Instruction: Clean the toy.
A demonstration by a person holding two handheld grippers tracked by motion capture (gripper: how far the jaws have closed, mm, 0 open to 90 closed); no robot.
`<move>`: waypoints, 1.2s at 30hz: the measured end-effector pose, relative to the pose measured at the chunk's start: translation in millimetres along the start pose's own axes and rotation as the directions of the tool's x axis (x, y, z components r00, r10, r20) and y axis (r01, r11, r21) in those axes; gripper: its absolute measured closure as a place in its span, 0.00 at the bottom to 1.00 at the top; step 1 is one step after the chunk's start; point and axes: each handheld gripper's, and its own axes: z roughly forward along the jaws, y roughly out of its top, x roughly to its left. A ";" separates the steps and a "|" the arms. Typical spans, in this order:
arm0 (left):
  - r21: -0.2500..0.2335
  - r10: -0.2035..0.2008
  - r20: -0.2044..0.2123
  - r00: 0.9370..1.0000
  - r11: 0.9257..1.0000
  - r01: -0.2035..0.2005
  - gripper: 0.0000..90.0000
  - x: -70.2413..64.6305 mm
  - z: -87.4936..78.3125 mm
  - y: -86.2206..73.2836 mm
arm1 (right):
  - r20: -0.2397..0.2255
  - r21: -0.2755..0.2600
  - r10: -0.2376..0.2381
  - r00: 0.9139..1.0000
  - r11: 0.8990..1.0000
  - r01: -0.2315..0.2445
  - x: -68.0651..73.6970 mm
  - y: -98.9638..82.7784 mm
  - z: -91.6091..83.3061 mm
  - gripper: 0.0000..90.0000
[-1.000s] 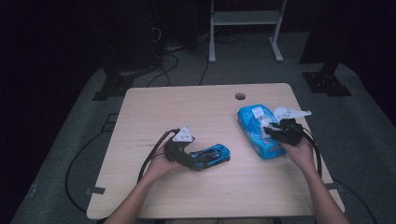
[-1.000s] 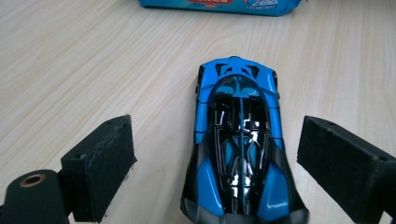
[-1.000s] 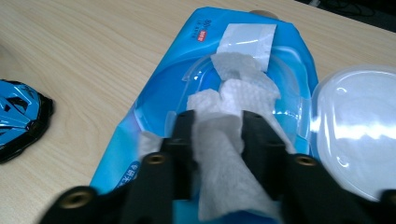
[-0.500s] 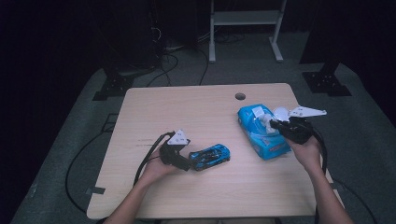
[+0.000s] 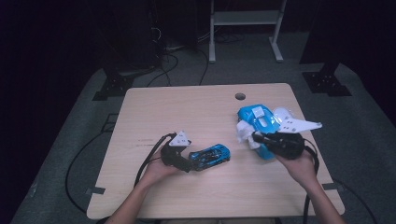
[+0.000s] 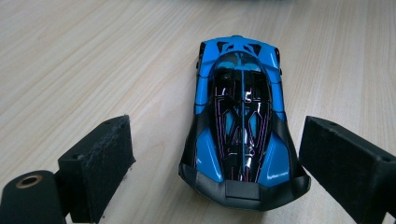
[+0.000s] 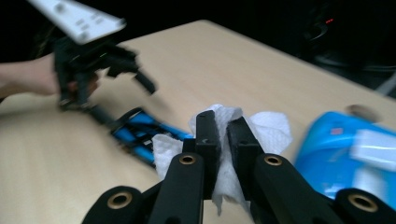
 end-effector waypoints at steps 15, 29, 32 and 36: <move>0.005 0.017 0.024 1.000 1.000 -0.017 0.10 -4.3 3.8 0.7 | -0.194 0.128 0.063 0.979 0.991 -0.038 18.6 -2.5 72.4 0.93; 0.062 0.021 0.051 0.998 0.998 -0.024 0.13 -4.3 10.2 -4.0 | -0.203 0.250 0.105 0.973 0.967 -0.052 17.3 -24.6 145.5 0.65; 0.076 0.017 0.052 0.999 0.997 -0.021 0.12 -4.3 13.1 -5.1 | -0.188 0.273 0.090 0.978 0.961 -0.036 19.3 -31.7 150.7 0.61; 0.113 0.016 0.055 0.998 0.993 -0.022 0.13 -3.2 18.4 -7.0 | -0.169 0.236 0.079 0.982 0.971 -0.038 22.8 -38.3 149.4 0.65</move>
